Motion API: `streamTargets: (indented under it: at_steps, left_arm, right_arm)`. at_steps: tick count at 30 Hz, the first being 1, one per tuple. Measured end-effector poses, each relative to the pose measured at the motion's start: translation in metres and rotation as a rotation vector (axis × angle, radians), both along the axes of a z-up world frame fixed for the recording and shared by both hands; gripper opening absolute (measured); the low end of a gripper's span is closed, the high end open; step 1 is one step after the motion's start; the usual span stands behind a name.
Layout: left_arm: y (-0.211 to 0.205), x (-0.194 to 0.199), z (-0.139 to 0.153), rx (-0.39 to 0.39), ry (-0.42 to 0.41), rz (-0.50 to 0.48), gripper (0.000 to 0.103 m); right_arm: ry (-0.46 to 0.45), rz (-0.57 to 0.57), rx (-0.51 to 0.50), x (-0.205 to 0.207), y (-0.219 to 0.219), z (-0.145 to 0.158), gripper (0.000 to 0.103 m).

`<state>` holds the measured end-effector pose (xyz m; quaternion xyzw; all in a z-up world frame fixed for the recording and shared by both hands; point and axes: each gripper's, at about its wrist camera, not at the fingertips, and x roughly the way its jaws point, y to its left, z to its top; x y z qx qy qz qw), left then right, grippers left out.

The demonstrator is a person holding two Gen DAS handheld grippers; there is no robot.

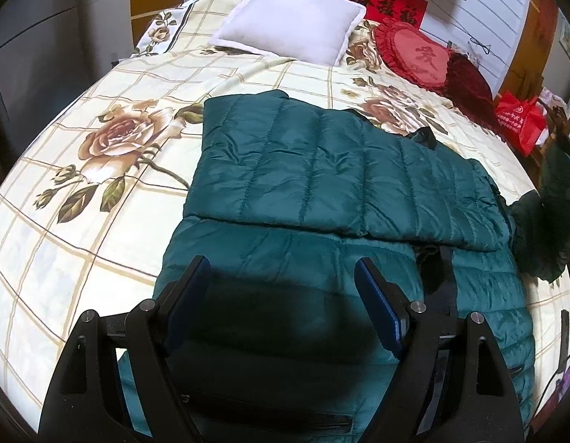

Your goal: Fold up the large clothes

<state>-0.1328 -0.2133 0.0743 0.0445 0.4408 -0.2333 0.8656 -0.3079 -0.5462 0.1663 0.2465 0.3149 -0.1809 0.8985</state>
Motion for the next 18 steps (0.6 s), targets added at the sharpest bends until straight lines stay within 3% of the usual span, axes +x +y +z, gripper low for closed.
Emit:
streamTargets:
  at_steps: [18]
  left_arm:
    - [0.013, 0.003, 0.012, -0.047, 0.002, 0.009, 0.081]
  right_arm:
    - [0.051, 0.204, 0.134, 0.119, 0.081, -0.045, 0.015]
